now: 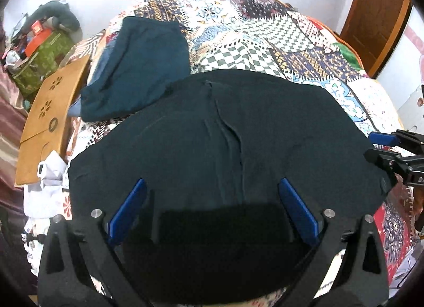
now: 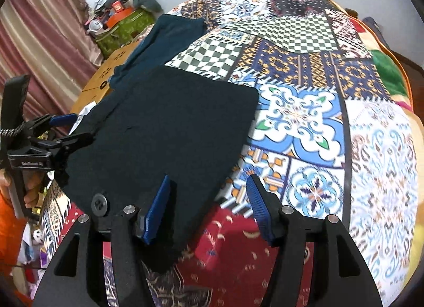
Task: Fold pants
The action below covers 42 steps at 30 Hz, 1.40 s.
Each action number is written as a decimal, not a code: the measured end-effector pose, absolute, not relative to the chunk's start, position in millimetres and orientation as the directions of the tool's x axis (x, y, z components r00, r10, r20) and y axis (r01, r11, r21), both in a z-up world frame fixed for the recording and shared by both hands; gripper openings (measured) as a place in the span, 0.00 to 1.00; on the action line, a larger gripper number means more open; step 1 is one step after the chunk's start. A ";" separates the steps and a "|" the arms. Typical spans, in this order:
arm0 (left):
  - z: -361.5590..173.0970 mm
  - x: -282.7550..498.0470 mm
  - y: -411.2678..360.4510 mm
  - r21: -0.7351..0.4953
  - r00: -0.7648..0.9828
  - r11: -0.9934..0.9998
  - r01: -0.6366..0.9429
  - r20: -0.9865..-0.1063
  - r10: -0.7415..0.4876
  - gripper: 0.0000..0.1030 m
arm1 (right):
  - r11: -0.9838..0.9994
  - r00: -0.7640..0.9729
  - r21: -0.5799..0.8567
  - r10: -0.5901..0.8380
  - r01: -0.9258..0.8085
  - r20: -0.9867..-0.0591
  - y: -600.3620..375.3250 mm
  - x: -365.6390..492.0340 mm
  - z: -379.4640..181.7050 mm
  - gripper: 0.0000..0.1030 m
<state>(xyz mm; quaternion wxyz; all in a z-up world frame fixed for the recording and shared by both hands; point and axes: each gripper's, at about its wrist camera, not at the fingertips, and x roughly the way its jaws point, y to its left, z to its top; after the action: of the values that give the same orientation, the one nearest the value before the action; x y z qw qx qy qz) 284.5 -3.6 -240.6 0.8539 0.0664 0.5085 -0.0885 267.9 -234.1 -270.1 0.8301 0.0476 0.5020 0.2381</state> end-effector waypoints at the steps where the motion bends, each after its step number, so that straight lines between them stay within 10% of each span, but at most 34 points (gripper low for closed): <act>1: -238.6 281.5 -1.0 0.025 0.474 0.977 0.213 -0.877 -0.081 0.98 | 0.886 0.386 0.309 0.435 -0.346 -0.814 -234.3 266.5 -268.7 0.54; 17: -174.8 223.2 106.1 -0.060 0.657 0.996 -0.071 -0.754 0.001 0.98 | 0.861 0.555 0.250 0.483 -0.443 -0.678 -178.1 257.5 -189.3 0.59; 29: -254.2 197.3 203.5 -0.405 0.478 0.863 -0.304 -0.848 -0.229 0.98 | 0.841 0.410 0.212 0.444 -0.498 -0.797 -112.9 264.0 -245.9 0.60; 42: -324.6 195.5 222.5 -0.740 0.462 0.569 -0.360 -0.671 -0.580 0.98 | 0.831 0.370 0.226 0.448 -0.509 -0.814 -111.3 262.6 -254.0 0.65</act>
<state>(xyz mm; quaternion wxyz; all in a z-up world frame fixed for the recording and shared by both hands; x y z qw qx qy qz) 195.5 222.5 -324.6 0.7218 -0.4581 0.5131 -0.0764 262.6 -111.3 -254.0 0.8270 -0.0316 0.4811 0.2893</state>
